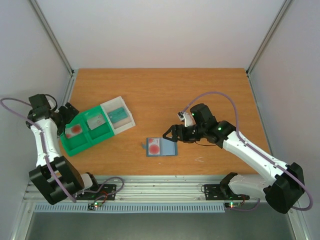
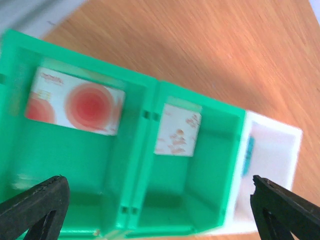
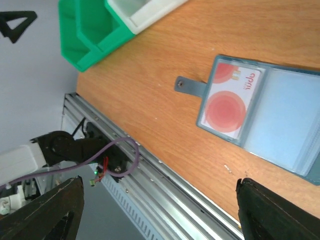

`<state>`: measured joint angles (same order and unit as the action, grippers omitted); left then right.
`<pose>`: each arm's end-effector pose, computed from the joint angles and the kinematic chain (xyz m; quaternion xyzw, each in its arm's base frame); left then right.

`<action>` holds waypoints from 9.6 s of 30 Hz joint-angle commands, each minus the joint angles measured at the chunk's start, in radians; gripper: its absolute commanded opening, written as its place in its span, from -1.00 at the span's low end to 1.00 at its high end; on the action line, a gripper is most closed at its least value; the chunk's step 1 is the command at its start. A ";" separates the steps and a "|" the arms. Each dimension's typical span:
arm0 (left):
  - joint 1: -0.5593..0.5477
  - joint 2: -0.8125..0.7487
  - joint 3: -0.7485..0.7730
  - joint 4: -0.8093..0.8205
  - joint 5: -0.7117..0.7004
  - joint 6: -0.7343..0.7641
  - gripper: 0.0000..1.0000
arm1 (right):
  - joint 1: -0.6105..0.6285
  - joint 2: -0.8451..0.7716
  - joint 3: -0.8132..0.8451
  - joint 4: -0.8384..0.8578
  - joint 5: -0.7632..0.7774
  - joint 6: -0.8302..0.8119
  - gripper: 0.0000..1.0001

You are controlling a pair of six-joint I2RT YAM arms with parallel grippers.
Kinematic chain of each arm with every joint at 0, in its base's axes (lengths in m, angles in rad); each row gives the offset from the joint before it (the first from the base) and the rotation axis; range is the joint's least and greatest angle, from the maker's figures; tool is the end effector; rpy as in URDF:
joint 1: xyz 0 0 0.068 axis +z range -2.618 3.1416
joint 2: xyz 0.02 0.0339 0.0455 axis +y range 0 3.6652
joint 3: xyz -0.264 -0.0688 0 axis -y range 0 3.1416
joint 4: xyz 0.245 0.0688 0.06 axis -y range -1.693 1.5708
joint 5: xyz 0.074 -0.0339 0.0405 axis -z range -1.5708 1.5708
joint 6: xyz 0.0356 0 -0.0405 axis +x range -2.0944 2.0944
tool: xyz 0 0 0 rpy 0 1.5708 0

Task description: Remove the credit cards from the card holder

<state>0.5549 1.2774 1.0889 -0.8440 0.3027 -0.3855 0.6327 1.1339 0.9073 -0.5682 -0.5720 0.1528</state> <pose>0.2189 0.1232 0.2865 -0.3960 0.8677 -0.1226 0.2742 0.1768 0.1535 0.2819 -0.3147 0.8373 0.3802 0.2354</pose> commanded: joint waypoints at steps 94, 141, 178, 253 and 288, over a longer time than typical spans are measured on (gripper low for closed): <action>-1.098 0.366 -0.492 0.804 0.230 -0.298 -0.99 | 0.050 0.610 -0.187 0.665 -0.036 0.239 -0.88; -1.097 0.345 -0.514 0.769 0.205 -0.347 -0.95 | 0.016 0.595 -0.242 0.732 0.003 0.308 -0.72; -1.098 0.284 -0.545 0.796 0.234 -0.404 -0.83 | -0.041 0.325 -0.238 0.436 0.047 0.190 -0.98; -1.099 -0.276 -0.268 0.409 0.839 -0.179 -0.99 | -0.014 -0.018 -0.013 0.098 -0.582 -0.200 -0.96; -0.861 -0.306 -0.096 0.074 -0.154 -0.168 -0.99 | -0.015 -0.070 0.009 0.084 -0.323 -0.113 0.97</action>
<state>-0.3534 0.9825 0.9653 -0.7471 0.3241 -0.5457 0.6125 1.0847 0.9104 -0.5163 -0.8894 0.0067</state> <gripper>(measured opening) 0.009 0.985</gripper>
